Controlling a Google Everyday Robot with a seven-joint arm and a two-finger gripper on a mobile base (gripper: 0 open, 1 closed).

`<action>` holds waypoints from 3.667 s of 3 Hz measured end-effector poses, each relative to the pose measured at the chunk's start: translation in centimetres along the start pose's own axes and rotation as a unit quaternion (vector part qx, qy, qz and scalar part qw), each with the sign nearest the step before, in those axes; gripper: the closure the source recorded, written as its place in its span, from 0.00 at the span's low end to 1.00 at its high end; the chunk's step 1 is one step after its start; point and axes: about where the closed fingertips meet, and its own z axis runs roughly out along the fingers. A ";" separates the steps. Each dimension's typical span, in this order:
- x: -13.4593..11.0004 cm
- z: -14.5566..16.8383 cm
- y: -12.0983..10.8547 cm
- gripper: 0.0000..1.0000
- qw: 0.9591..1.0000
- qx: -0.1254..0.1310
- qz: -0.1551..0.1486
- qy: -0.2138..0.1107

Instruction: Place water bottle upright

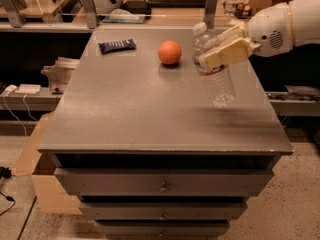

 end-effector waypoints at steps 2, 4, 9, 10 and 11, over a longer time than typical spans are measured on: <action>0.6 0.7 -0.2 1.00 0.996 -0.036 -0.027 -0.075; 1.4 0.4 -0.8 1.00 0.989 -0.042 -0.023 -0.137; 4.9 -1.0 -2.1 1.00 0.977 0.002 -0.043 -0.210; 5.3 -0.8 -2.3 1.00 0.977 -0.001 -0.038 -0.208; 5.5 -0.6 -2.3 1.00 0.978 -0.003 -0.036 -0.207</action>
Offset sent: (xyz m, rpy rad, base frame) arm 0.0049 -0.0049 -0.0137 0.2378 -0.1115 0.1421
